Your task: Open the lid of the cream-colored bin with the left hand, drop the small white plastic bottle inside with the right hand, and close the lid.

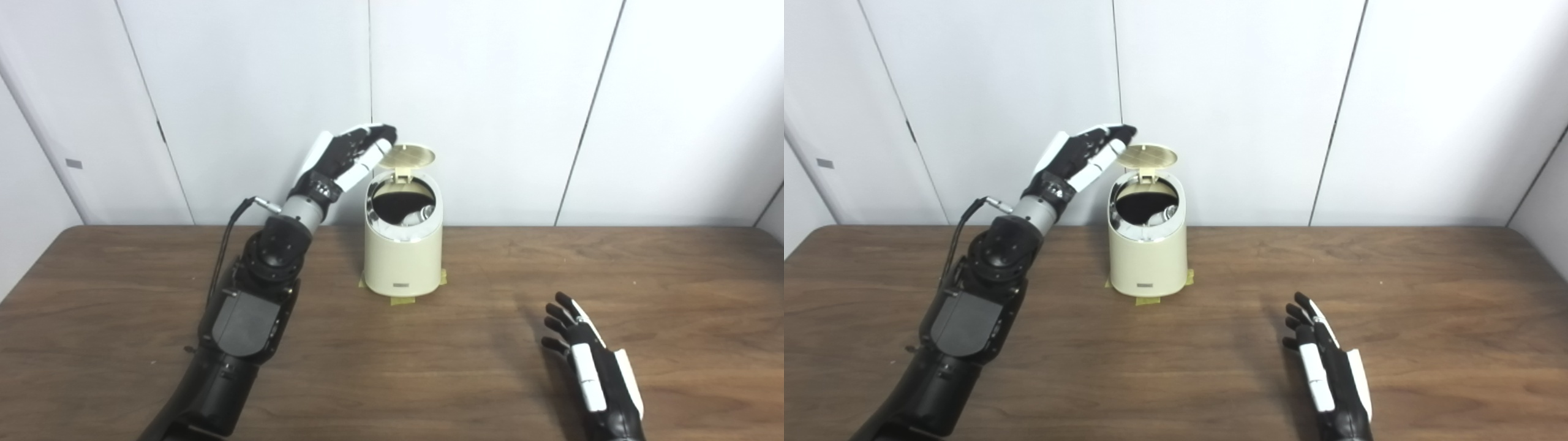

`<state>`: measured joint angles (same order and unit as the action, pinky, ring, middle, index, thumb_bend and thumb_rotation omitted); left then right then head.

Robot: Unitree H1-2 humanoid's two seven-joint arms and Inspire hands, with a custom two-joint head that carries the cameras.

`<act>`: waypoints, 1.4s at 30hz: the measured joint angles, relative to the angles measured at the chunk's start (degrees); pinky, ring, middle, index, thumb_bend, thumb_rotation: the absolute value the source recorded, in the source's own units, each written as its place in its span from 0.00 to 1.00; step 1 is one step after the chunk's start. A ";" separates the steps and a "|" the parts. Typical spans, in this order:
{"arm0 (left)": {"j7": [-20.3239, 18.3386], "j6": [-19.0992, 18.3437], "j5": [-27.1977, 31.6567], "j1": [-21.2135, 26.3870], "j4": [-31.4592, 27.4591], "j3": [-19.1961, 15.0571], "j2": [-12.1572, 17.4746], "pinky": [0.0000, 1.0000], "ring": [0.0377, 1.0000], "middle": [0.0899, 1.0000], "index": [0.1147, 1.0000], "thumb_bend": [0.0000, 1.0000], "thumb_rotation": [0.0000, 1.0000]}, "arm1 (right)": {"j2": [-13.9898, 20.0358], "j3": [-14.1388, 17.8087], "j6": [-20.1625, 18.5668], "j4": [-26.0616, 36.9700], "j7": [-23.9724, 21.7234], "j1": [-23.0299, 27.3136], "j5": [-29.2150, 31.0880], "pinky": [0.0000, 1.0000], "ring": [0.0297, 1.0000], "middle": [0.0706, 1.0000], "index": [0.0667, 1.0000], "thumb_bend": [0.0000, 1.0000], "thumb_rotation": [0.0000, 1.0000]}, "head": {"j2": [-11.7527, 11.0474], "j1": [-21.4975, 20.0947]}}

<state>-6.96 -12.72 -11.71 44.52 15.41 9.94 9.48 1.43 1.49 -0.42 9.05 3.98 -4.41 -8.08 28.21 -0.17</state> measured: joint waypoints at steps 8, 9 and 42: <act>-0.77 0.20 -10.72 2.69 -0.02 6.88 2.58 0.83 0.88 0.86 0.82 0.57 0.89 | -0.63 -0.57 -0.07 0.58 0.17 -0.25 -0.42 0.75 0.83 0.85 0.89 0.57 1.00 | 0.35 -0.62; -0.77 0.66 -12.11 2.84 -0.02 7.70 3.13 0.82 0.87 0.85 0.81 0.57 0.89 | -0.67 -0.57 -0.08 0.60 0.17 -0.28 -0.42 0.74 0.83 0.85 0.89 0.57 1.00 | 0.44 -0.70; -8.96 9.33 -43.41 2.74 -9.65 17.50 10.29 0.80 0.82 0.77 0.73 0.61 0.97 | -1.44 -1.10 -1.69 2.56 1.10 -0.39 -3.23 0.71 0.80 0.82 0.89 0.53 1.00 | 2.90 -1.58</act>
<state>-15.92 -3.39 -55.12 47.26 5.75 27.44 19.78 -0.01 0.39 -2.11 11.61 5.08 -4.81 -11.31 31.11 -1.76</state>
